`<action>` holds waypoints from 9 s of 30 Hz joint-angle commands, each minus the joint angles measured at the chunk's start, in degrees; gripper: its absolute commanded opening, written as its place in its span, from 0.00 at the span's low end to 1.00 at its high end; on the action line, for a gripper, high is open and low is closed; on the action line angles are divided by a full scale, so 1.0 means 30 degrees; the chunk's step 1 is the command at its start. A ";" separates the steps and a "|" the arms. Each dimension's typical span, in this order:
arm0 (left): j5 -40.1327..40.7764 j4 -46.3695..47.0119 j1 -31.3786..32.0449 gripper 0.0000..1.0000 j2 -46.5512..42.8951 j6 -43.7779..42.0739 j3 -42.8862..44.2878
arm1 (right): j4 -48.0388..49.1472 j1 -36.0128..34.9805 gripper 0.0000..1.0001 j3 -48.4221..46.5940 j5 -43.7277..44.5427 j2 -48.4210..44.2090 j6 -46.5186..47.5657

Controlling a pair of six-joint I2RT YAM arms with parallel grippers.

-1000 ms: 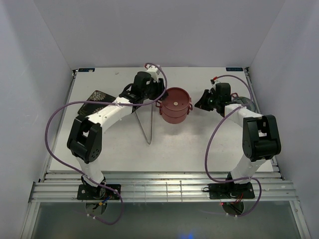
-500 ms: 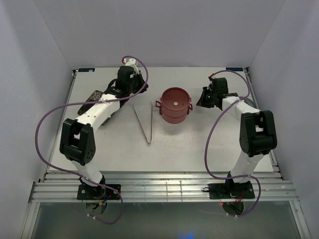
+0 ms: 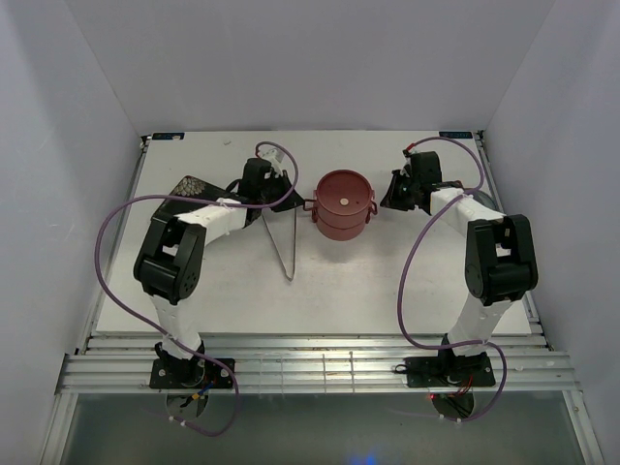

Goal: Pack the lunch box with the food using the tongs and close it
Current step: Close the fastener on the packing box.

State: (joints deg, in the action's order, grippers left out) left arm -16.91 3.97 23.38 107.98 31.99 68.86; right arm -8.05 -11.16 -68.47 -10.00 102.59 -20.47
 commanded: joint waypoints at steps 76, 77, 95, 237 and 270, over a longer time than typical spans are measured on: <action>0.2180 -0.1879 -0.0351 0.00 0.0625 -0.0761 0.3412 | -0.3525 -0.0499 0.08 -0.3601 0.2921 0.2015 0.1462; 0.1743 -0.1734 -0.0351 0.00 0.0916 -0.0557 0.3414 | -0.3613 -0.0499 0.08 -0.3690 0.2836 0.2190 0.1346; 0.0038 -0.0557 0.1349 0.00 0.2941 0.1291 0.3413 | -0.2471 -0.2141 0.08 -0.3253 0.1984 0.1959 0.0495; -0.1952 0.2311 0.2696 0.00 0.2062 -0.2459 0.0513 | 1.6978 -0.1232 0.08 1.0164 -0.8062 0.1312 -1.1748; -0.1308 0.2281 0.2696 0.00 0.1564 -0.2635 0.0220 | 1.6015 -0.0119 0.08 1.0958 -0.5808 -0.1149 -1.0609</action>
State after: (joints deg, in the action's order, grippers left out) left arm -20.80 18.72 29.85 111.00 24.43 72.44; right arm 41.10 -11.75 -34.35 -28.73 100.09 -54.30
